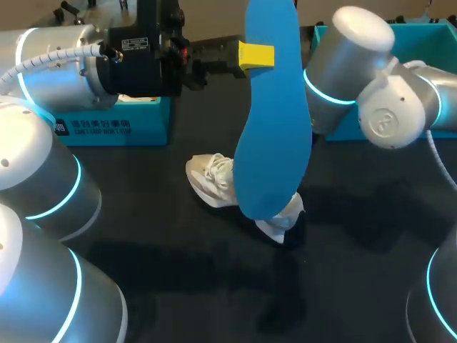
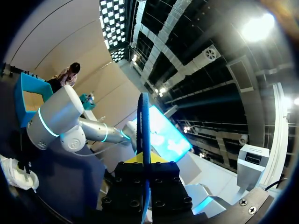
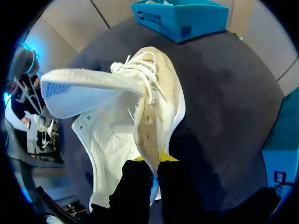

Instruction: Take the shoe out of the shoebox, open the shoe tongue, remove and reinsert the insole, then place the shoe into the shoebox

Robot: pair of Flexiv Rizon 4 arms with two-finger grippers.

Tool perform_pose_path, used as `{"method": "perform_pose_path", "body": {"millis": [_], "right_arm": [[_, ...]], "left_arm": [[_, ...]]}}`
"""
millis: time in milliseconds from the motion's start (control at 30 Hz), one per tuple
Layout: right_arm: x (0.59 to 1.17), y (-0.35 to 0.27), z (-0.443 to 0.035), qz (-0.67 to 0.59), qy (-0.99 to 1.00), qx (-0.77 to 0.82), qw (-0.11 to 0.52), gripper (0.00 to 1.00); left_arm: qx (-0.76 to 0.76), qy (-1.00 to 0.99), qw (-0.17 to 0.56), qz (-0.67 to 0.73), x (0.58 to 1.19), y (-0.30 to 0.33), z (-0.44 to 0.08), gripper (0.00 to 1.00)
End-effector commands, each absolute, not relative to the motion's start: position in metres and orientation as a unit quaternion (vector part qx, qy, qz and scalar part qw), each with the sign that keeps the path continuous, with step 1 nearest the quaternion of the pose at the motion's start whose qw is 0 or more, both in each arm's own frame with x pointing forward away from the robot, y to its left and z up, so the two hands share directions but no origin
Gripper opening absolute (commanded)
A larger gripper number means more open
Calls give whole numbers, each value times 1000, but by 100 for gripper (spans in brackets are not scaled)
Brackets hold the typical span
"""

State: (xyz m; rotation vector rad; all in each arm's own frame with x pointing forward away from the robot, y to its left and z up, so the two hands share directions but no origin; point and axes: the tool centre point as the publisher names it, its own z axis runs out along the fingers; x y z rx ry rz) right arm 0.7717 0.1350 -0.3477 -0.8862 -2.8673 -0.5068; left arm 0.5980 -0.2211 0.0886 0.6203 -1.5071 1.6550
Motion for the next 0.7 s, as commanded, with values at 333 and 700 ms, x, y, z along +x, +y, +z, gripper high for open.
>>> {"method": "perform_pose_path", "body": {"millis": [333,700], "right_arm": [[758,133,-345,-200,-932,-303,-7,0],[756,130,-341,-178,-851,-485,101,0]], "left_arm": [[245,-595,398,654,598,-223,88,0],[245,-595,398,654,598,-223,88,0]]}}
